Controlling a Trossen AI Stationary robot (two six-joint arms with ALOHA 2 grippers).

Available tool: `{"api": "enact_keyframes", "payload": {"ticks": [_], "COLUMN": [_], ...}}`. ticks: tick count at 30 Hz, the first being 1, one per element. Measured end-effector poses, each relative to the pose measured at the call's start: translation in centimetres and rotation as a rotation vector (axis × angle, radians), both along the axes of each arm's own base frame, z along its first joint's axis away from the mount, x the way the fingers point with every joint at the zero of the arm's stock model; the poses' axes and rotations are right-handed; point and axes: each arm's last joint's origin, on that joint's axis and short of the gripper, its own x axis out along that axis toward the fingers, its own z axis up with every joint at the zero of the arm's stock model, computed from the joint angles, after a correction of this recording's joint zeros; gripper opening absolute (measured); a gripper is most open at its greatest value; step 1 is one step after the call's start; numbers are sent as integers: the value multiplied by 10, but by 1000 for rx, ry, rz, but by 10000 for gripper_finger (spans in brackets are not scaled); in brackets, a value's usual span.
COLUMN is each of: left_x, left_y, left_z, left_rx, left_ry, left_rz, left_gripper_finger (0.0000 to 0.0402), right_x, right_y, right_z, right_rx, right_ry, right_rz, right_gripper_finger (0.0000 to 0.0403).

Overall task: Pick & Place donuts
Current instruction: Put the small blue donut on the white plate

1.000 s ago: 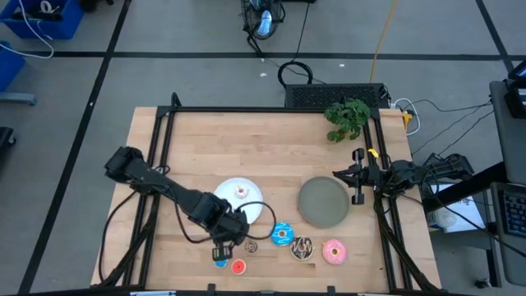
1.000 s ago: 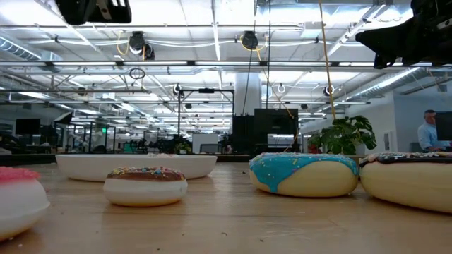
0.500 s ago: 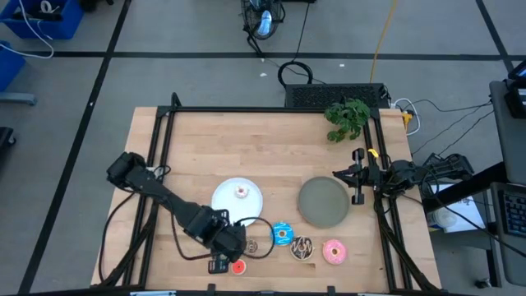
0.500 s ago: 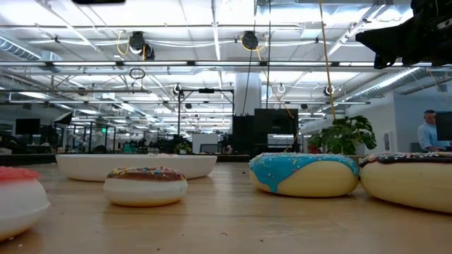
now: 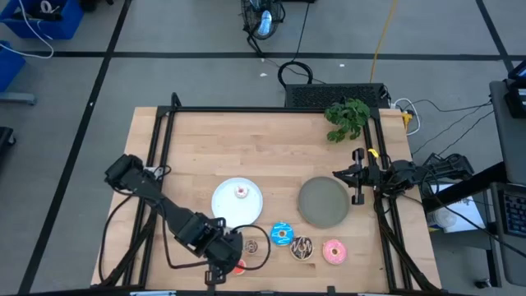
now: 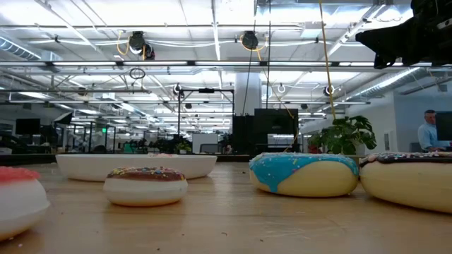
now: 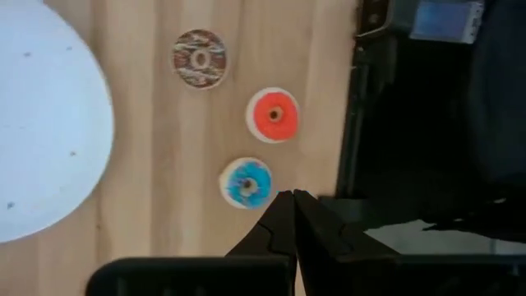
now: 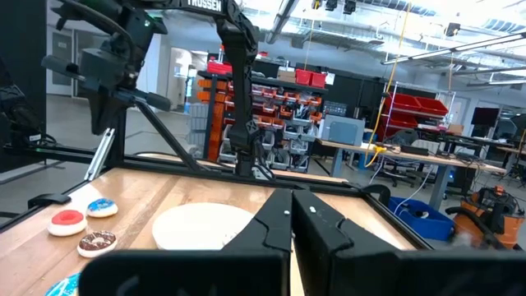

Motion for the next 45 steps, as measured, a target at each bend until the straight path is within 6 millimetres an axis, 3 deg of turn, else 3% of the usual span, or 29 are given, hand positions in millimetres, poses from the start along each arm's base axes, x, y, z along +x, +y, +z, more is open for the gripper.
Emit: {"api": "enact_keyframes", "payload": {"ticks": [8, 22, 45], "left_x": [-9, -7, -5], "left_y": [-4, -2, 1], "left_z": [-2, -2, -2], "left_rx": [93, 156, 148], "left_ry": [-8, -63, -55], "left_rz": [-110, -244, -212], "left_gripper_finger": [2, 15, 15], "right_x": [0, 0, 0], "right_y": [0, 0, 0], "right_z": [1, 1, 1], "right_rx": [11, 1, -2], "right_ry": [-7, -6, -6], "right_rz": [1, 0, 0], "right_gripper_finger": [0, 0, 0]}}
